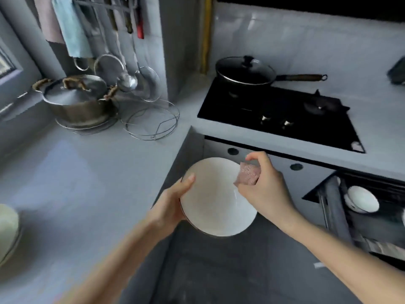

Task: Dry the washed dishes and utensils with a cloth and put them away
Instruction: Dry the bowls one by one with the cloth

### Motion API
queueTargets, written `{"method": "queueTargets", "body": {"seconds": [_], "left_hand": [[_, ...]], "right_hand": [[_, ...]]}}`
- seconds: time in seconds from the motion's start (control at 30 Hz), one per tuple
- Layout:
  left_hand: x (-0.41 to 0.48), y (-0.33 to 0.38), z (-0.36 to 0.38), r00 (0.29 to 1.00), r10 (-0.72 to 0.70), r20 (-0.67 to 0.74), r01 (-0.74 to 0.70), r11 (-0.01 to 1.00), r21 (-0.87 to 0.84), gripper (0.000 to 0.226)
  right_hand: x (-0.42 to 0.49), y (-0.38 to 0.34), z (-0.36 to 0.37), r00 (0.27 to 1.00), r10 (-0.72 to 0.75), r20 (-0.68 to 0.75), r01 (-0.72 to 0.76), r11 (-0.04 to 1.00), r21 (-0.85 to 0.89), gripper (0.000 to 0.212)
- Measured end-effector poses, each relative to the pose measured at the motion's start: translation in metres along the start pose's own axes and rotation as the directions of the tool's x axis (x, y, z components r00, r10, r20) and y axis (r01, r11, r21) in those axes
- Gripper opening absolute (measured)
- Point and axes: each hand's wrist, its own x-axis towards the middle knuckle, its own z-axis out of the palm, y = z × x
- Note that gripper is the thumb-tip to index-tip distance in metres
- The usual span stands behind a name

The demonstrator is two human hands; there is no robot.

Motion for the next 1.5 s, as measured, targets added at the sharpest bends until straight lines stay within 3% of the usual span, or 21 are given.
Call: {"method": "queueTargets", "body": {"seconds": [0.13,0.2,0.27,0.3,0.37,0.4,0.5,0.6,0.67,0.73,0.83,0.9,0.97,1.03,1.1,1.17,1.3,1.4,1.5], "left_hand": [[0.04,-0.035,0.085,0.999,-0.035,0.005,0.035,0.999,0.041,0.031],[0.056,-0.059,0.133,0.995,-0.094,-0.015,0.095,0.993,0.072,0.037],[0.069,-0.079,0.187,0.986,-0.169,-0.004,0.168,0.981,0.098,0.044],[0.076,-0.09,0.214,0.979,-0.201,0.019,0.198,0.973,0.115,0.047],[0.088,-0.105,0.265,0.969,-0.232,0.087,0.217,0.964,0.15,0.055],[0.094,-0.112,0.288,0.967,-0.234,0.101,0.215,0.961,0.172,0.056],[0.114,-0.128,0.345,0.963,-0.249,0.102,0.227,0.955,0.189,0.053],[0.133,-0.137,0.386,0.948,-0.28,0.153,0.248,0.948,0.199,0.052],[0.15,-0.143,0.409,0.937,-0.299,0.181,0.26,0.943,0.21,0.055],[0.171,-0.15,0.428,0.936,-0.3,0.183,0.244,0.93,0.276,0.049],[0.211,-0.161,0.454,0.951,-0.276,0.143,0.215,0.916,0.339,0.038],[0.243,-0.171,0.469,0.962,-0.251,0.11,0.206,0.926,0.315,0.033],[0.271,-0.184,0.484,0.968,-0.226,0.111,0.187,0.941,0.283,0.028],[0.295,-0.2,0.501,0.968,-0.225,0.113,0.187,0.943,0.274,0.026],[0.322,-0.222,0.522,0.964,-0.247,0.1,0.216,0.944,0.25,0.024],[0.342,-0.243,0.539,0.952,-0.288,0.099,0.264,0.943,0.204,0.032],[0.385,-0.281,0.561,0.916,-0.381,0.125,0.36,0.919,0.157,0.049],[0.418,-0.305,0.565,0.856,-0.502,0.123,0.472,0.856,0.208,0.033],[0.453,-0.323,0.564,0.797,-0.601,0.053,0.566,0.775,0.282,0.037]], "right_hand": [[-0.024,0.067,-0.097,0.937,-0.086,-0.339,0.058,0.994,-0.093,0.046],[-0.039,0.092,-0.147,0.909,-0.217,-0.356,0.176,0.974,-0.146,0.05],[-0.053,0.117,-0.182,0.936,-0.326,-0.131,0.287,0.924,-0.253,0.061],[-0.059,0.131,-0.194,0.954,-0.295,0.047,0.295,0.904,-0.308,0.069],[-0.066,0.167,-0.211,0.932,-0.076,0.354,0.213,0.905,-0.369,0.081],[-0.068,0.186,-0.22,0.901,0.018,0.434,0.167,0.907,-0.386,0.082],[-0.072,0.229,-0.252,0.865,0.095,0.493,0.11,0.922,-0.371,0.077],[-0.08,0.253,-0.289,0.812,0.109,0.574,0.017,0.977,-0.211,0.07],[-0.088,0.266,-0.32,0.825,0.106,0.555,-0.033,0.99,-0.14,0.068],[-0.095,0.281,-0.354,0.88,0.101,0.463,-0.001,0.978,-0.21,0.068],[-0.096,0.313,-0.403,0.986,0.068,0.15,-0.008,0.93,-0.367,0.067],[-0.084,0.342,-0.425,0.989,0.147,0.027,-0.116,0.87,-0.479,0.079],[-0.067,0.376,-0.433,0.945,0.328,0.006,-0.28,0.817,-0.503,0.093],[-0.042,0.411,-0.435,0.841,0.541,0.032,-0.526,0.829,-0.192,0.095],[-0.01,0.445,-0.437,0.726,0.684,0.069,-0.687,0.718,0.111,0.09],[0.017,0.478,-0.434,0.666,0.742,0.079,-0.738,0.639,0.22,0.074],[0.063,0.535,-0.435,0.642,0.766,0.021,-0.731,0.604,0.317,0.043],[0.088,0.578,-0.436,0.62,0.784,0.002,-0.758,0.599,0.257,0.045],[0.11,0.619,-0.434,0.611,0.792,0.014,-0.777,0.596,0.203,0.046]]}}
